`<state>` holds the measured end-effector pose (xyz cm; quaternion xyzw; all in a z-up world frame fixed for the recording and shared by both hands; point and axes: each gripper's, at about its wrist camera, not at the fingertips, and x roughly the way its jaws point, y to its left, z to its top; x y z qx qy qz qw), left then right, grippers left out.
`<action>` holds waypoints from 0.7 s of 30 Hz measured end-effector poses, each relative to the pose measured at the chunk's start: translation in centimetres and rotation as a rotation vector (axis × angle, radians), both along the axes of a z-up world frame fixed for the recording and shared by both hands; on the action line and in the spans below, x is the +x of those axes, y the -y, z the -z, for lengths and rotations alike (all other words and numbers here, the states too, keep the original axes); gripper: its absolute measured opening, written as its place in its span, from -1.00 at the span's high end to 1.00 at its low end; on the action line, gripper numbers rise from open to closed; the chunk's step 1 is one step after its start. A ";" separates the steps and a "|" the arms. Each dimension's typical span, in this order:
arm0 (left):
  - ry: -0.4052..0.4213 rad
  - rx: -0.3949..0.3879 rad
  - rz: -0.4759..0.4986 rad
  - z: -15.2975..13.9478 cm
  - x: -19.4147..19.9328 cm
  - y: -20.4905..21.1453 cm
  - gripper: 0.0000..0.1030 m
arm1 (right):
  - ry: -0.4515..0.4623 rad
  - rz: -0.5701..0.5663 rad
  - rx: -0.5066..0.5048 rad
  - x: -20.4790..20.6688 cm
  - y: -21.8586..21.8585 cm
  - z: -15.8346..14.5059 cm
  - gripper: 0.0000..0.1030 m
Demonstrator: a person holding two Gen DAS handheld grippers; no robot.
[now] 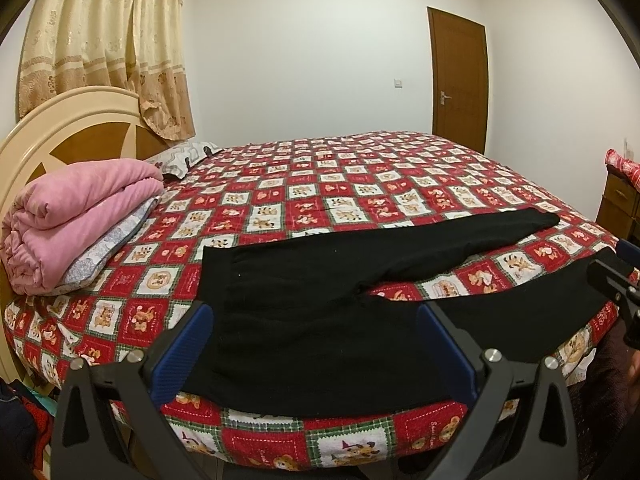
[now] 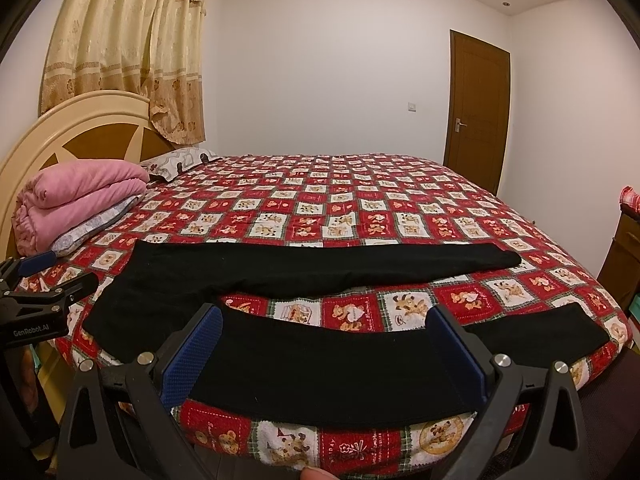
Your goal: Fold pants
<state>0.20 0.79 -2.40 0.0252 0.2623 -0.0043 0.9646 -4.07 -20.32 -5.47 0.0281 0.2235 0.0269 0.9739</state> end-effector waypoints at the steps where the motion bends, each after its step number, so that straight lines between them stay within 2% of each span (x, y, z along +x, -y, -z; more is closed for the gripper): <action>1: -0.002 -0.001 0.000 0.2 -0.1 0.0 -1.00 | -0.003 -0.001 0.000 0.1 0.0 0.1 -0.98; 10: -0.050 -0.004 0.003 1.3 1.7 -0.3 -1.00 | -0.039 -0.004 0.007 1.2 0.3 1.6 -0.98; 15: -0.073 -0.009 -0.068 2.5 3.4 -3.0 -1.00 | -0.096 -0.002 0.005 2.5 0.3 3.4 -0.98; 17: -0.079 -0.001 -0.127 3.1 4.4 -4.9 -1.00 | -0.118 -0.005 -0.015 3.1 0.0 4.3 -0.98; 21: -0.127 -0.061 -0.211 4.6 7.1 -9.1 -1.00 | -0.158 -0.023 -0.027 4.3 -0.4 5.9 -0.98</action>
